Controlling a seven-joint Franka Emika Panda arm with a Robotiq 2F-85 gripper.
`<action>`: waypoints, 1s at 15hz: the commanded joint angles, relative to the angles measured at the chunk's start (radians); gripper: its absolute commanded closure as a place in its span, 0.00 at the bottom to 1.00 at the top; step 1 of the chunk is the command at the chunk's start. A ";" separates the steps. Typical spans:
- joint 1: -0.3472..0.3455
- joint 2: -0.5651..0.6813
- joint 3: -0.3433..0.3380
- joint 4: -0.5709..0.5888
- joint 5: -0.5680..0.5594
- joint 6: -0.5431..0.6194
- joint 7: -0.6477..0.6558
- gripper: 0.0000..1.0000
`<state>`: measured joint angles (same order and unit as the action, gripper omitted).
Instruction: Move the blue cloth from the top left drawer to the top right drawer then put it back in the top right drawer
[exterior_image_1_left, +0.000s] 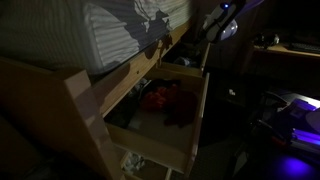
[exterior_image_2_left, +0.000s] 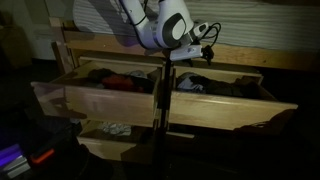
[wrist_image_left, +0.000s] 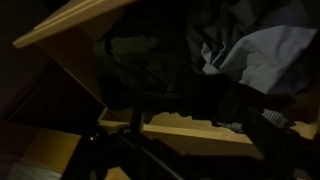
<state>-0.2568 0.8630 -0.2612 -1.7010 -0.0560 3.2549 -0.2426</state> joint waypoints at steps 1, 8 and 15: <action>-0.173 -0.041 0.209 0.030 -0.130 -0.086 -0.131 0.00; -0.541 0.040 0.699 0.248 -0.166 -0.459 -0.585 0.00; -0.374 0.063 0.497 0.303 -0.074 -0.558 -0.507 0.00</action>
<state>-0.7397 0.8742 0.3516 -1.4765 -0.1690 2.8035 -0.7894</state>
